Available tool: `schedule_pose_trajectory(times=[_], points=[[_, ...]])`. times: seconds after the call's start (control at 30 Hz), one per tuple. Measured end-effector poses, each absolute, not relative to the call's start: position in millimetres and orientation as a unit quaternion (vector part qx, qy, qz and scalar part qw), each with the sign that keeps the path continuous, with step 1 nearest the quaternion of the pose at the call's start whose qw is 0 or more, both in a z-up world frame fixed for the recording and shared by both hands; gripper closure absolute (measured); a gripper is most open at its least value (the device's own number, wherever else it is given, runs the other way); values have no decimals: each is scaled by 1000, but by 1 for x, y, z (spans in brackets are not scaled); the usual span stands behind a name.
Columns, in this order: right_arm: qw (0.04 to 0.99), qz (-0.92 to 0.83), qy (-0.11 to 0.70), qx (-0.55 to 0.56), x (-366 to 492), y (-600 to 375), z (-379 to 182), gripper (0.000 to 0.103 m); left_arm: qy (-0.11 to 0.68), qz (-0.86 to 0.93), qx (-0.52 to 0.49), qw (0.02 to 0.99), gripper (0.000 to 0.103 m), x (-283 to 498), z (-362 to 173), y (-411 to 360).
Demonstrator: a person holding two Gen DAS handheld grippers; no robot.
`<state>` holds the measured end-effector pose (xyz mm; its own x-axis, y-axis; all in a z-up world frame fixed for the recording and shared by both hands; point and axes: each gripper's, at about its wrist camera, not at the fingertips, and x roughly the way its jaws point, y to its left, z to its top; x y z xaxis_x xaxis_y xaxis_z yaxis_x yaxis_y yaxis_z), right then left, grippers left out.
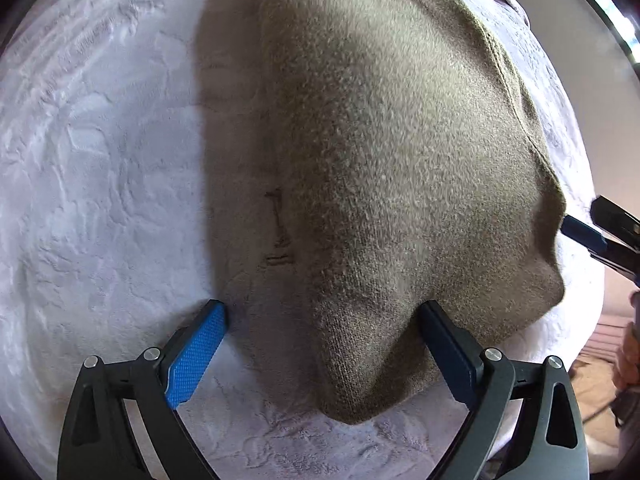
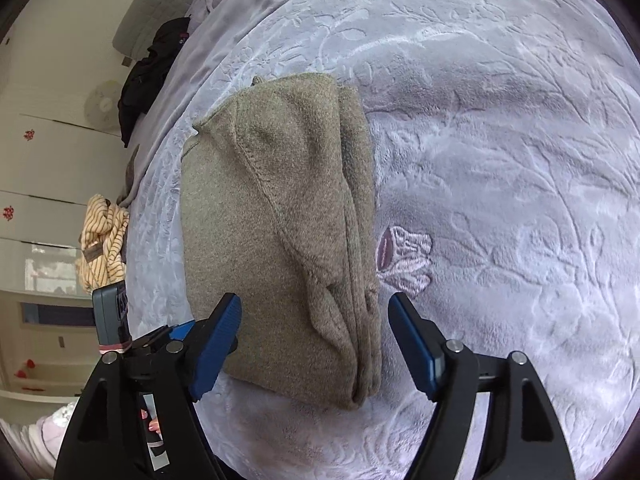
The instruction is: Fold small clothes
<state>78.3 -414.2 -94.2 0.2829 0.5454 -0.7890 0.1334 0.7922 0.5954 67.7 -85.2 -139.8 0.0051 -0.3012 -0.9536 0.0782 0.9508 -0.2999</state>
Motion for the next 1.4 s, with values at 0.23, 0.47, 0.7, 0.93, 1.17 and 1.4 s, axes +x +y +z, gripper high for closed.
schedule_pose_trajectory(times=[0.23, 0.47, 0.7, 0.93, 1.17, 1.4], points=[[739, 160, 586, 292, 102, -424, -103, 24, 669, -155, -171, 707, 6, 77, -128, -56], [729, 196, 572, 321, 139, -436, -119, 24, 657, -203, -217, 693, 6, 97, -138, -50], [709, 237, 571, 341, 174, -445, -142, 24, 647, -244, -224, 687, 6, 103, -147, -49], [681, 310, 565, 346, 199, -430, -153, 22, 645, -258, -226, 683, 6, 113, -146, -58], [656, 335, 583, 343, 210, -403, -166, 23, 643, -254, -223, 688, 10, 107, -149, -55], [657, 311, 582, 364, 200, -403, -151, 61, 621, -237, -213, 716, 51, 93, -131, -44]])
